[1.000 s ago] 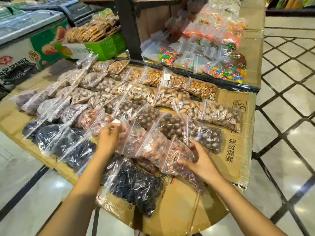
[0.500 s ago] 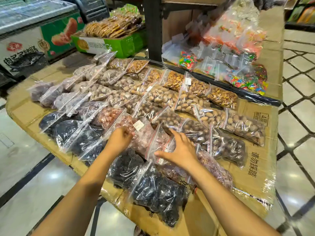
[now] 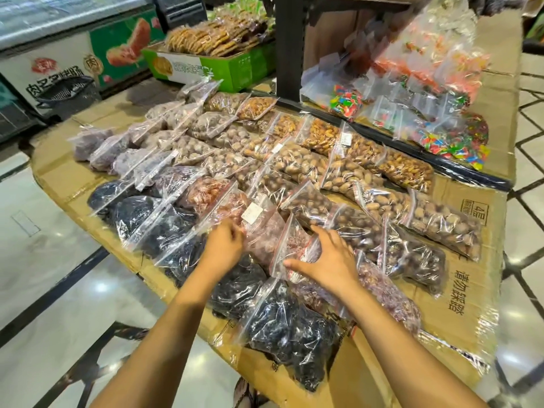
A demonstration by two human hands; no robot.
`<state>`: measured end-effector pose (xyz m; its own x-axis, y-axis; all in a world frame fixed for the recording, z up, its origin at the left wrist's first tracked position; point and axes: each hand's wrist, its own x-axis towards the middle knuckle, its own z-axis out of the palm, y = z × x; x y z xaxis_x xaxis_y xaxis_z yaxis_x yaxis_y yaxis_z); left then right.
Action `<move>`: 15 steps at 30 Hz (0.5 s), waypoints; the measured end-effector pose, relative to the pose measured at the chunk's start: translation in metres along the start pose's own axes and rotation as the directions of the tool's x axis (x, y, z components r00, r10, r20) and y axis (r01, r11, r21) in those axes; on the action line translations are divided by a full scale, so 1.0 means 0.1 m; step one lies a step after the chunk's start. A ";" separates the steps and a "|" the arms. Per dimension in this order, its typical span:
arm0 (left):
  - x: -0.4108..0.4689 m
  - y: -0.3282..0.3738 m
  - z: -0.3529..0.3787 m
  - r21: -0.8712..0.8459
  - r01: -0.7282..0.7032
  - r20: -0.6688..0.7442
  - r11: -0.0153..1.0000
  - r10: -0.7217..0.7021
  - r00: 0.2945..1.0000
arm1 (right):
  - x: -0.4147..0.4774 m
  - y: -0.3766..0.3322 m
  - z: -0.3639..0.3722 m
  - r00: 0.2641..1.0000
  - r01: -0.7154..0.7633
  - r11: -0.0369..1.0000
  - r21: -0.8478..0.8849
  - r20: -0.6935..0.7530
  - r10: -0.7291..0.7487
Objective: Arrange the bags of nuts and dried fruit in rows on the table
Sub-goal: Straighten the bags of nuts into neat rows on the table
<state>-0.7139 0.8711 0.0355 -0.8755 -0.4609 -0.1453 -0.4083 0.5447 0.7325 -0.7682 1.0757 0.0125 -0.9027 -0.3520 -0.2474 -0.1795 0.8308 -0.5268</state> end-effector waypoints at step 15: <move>0.31 -0.24 -0.32 0.141 -0.021 -0.223 0.990 0.053 0.973 | 0.11 0.10 0.15 0.997 0.019 1.000 -0.009 -0.077 -0.019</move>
<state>-0.7231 0.8212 0.0351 -0.8159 -0.5764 0.0458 -0.4220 0.6478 0.6342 -0.7740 1.0738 -0.0073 -0.9266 -0.3336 -0.1737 -0.2000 0.8281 -0.5237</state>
